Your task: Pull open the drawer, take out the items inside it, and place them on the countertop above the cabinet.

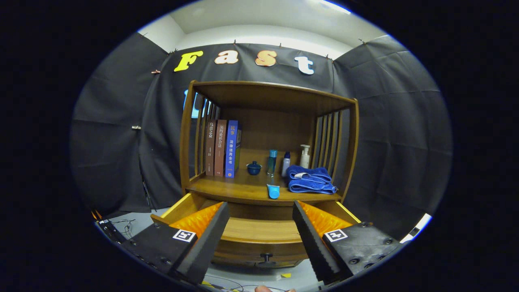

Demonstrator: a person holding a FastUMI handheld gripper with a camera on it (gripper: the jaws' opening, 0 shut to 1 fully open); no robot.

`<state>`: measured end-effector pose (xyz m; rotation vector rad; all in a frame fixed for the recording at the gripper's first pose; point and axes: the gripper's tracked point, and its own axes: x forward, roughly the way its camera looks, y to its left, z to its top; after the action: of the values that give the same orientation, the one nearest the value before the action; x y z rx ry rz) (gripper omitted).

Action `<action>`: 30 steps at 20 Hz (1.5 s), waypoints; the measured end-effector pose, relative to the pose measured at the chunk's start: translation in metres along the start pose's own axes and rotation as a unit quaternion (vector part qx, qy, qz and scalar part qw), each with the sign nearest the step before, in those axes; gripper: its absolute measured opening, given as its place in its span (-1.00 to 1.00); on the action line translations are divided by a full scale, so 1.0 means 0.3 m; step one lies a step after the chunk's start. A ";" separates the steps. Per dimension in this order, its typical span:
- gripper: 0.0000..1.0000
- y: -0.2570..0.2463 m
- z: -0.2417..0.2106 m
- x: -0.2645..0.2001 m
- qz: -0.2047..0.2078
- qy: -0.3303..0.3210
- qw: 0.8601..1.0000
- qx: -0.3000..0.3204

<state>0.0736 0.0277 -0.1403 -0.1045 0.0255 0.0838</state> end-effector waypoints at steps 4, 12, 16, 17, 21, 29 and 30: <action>0.99 -0.039 -0.161 -0.059 -0.007 0.017 0.999 0.026; 0.99 -0.098 -0.488 -0.067 -0.019 0.074 0.996 0.045; 0.99 -0.070 -0.566 0.001 -0.010 0.095 0.994 0.048; 1.00 -0.065 -0.578 0.022 -0.005 0.097 0.994 0.048; 1.00 -0.056 -0.607 0.087 0.005 0.106 0.993 0.060; 1.00 -0.063 -0.598 0.153 0.012 0.105 0.992 0.065; 1.00 -0.060 -0.592 0.180 0.014 0.105 0.992 0.068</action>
<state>0.1252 -0.0045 -0.3167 0.0228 0.2429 0.0979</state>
